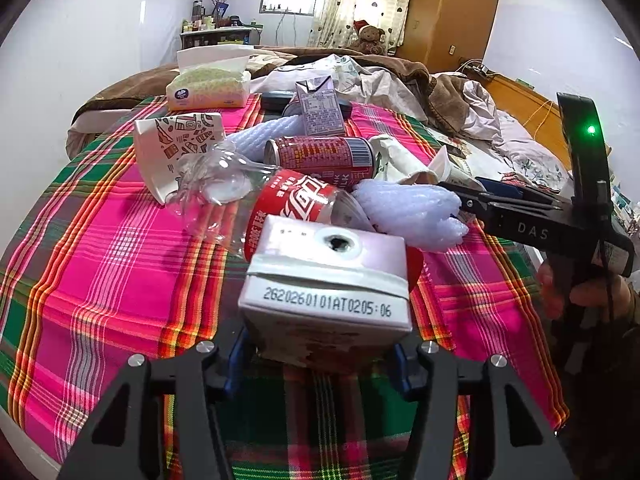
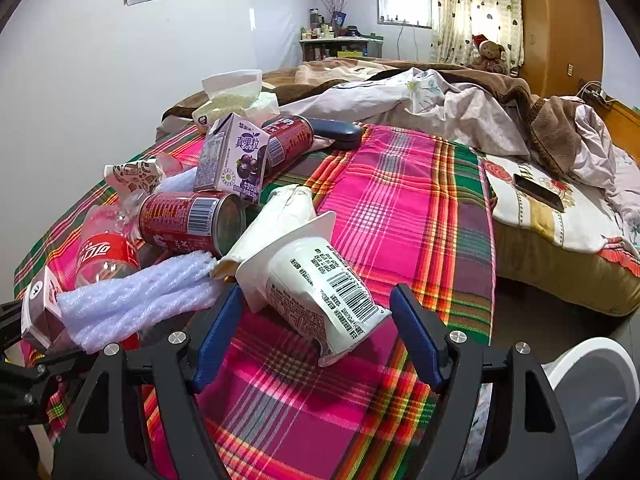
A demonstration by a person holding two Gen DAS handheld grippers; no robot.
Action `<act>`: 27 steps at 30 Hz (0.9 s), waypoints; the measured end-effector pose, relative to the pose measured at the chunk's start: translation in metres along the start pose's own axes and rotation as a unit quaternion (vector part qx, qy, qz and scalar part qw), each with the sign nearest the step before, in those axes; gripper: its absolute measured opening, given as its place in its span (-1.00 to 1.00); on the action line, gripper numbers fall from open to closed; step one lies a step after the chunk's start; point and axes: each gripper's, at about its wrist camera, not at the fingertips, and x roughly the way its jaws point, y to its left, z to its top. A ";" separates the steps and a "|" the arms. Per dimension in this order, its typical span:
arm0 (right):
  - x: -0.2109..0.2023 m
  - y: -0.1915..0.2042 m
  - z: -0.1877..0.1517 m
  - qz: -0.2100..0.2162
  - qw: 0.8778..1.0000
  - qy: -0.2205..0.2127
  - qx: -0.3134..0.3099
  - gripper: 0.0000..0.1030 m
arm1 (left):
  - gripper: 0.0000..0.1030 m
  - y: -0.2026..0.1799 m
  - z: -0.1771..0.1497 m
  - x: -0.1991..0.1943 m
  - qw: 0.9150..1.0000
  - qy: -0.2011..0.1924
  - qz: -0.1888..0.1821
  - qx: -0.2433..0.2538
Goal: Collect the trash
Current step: 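Carry the carton and yogurt cup in both tools over the white trash bin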
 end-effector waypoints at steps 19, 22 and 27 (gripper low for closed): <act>-0.039 -0.007 -0.020 0.000 0.998 -0.040 0.046 0.49 | 0.11 -0.023 0.006 -0.036 0.999 -0.036 -0.004 0.025; -0.049 -0.008 -0.023 0.004 0.998 -0.048 0.050 0.49 | 0.11 -0.032 0.007 -0.041 0.999 -0.040 -0.008 0.031; -0.072 -0.012 -0.028 -0.002 0.996 -0.067 0.056 0.49 | 0.11 -0.053 0.010 -0.050 0.997 -0.049 -0.019 0.053</act>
